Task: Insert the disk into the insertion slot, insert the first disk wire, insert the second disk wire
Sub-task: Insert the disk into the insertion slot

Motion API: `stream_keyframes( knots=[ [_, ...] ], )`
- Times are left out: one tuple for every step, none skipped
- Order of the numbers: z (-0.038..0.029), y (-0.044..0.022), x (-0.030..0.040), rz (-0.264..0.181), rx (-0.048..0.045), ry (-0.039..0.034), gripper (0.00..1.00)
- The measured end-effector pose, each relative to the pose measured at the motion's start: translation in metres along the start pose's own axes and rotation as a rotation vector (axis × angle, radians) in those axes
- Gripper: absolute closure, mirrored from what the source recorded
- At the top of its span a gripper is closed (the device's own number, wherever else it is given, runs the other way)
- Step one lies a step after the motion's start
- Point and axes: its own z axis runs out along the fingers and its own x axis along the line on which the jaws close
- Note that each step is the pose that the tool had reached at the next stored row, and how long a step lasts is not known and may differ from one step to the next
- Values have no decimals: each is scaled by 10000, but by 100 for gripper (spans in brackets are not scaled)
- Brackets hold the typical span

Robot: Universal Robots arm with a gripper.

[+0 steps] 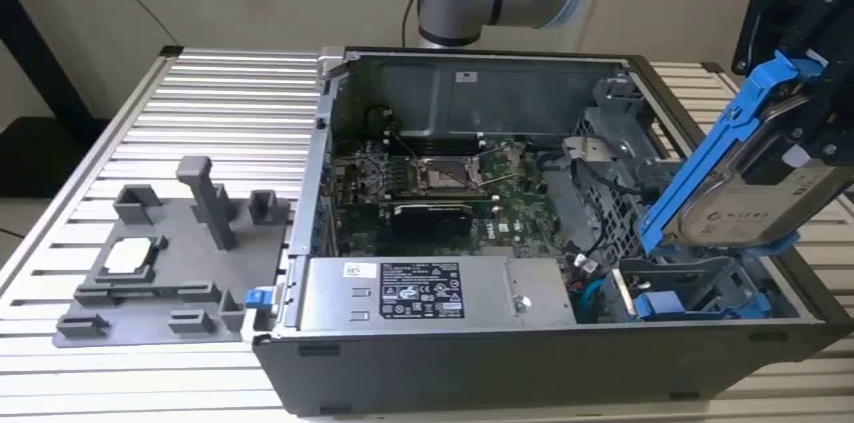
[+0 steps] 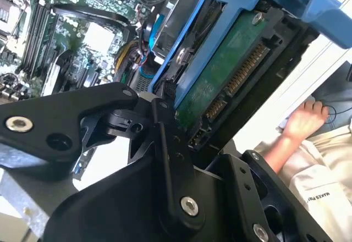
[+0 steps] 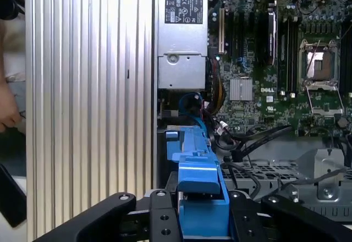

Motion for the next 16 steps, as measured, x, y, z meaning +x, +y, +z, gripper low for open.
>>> stream_keyframes(
  knots=[
    [16,-6,0,-26,3,3,67],
    [34,-13,0,-46,5,2,67],
    [52,-23,0,-64,6,3,67],
    [68,-32,0,-83,6,5,67],
    [87,-42,0,-104,6,6,67],
    [106,-51,0,-120,7,5,67],
    [123,-60,0,-137,7,7,67],
    [140,-69,0,-151,7,7,67],
    [158,-75,-1,-163,7,7,67],
    [177,-80,-1,-175,7,8,67],
    [193,-84,-1,-185,7,9,67],
    [210,-88,0,-194,7,8,67],
    [228,-91,0,-202,7,9,67],
    [247,-94,0,-210,7,8,67],
    [264,-99,-1,-218,7,10,67],
    [281,-104,-1,-226,7,10,67]
  ],
)
